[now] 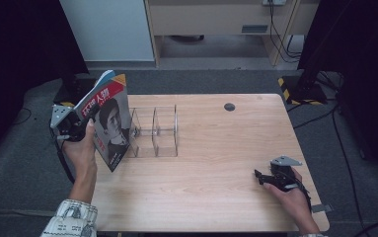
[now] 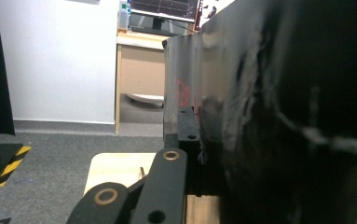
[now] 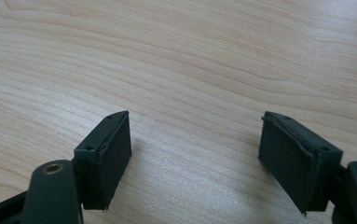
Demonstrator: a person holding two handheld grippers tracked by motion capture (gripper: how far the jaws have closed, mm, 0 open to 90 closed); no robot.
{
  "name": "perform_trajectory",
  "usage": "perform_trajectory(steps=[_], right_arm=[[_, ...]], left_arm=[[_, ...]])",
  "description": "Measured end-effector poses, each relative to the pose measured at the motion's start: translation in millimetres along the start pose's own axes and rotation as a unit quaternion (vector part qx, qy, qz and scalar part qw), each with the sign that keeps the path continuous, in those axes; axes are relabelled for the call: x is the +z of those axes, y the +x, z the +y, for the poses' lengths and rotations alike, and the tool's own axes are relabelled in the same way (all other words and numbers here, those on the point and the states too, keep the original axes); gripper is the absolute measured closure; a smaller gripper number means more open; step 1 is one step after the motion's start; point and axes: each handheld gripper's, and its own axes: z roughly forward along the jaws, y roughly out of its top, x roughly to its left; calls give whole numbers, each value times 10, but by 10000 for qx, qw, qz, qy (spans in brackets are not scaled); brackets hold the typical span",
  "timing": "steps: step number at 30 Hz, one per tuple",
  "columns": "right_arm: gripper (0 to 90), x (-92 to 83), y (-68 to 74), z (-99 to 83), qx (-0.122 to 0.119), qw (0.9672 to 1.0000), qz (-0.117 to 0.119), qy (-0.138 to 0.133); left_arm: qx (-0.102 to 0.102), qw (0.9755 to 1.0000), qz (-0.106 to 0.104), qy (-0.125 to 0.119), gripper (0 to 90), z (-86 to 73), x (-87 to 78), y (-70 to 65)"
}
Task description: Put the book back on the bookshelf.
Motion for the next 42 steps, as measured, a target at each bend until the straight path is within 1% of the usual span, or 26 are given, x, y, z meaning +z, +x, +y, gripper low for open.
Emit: perform_trajectory(steps=[12,18,22,27,38,42], right_arm=[[254,0,0,0,0,10000,0,0],[254,0,0,0,2,10000,0,0],[254,0,0,0,1,10000,0,0],[254,0,0,0,0,10000,1,0],[254,0,0,0,1,10000,7,3],[254,0,0,0,-4,10000,10,0]], left_arm=[[-44,10000,6,-40,862,-104,5,-10],[-115,9999,-14,-96,862,-161,-4,-22],[-76,9999,-4,-111,861,-179,-15,-26],[-184,9997,-51,-162,860,-211,-25,-12],[-138,9998,-45,-148,856,-267,-72,-11],[-127,9999,-29,-91,854,-281,-85,-4]])
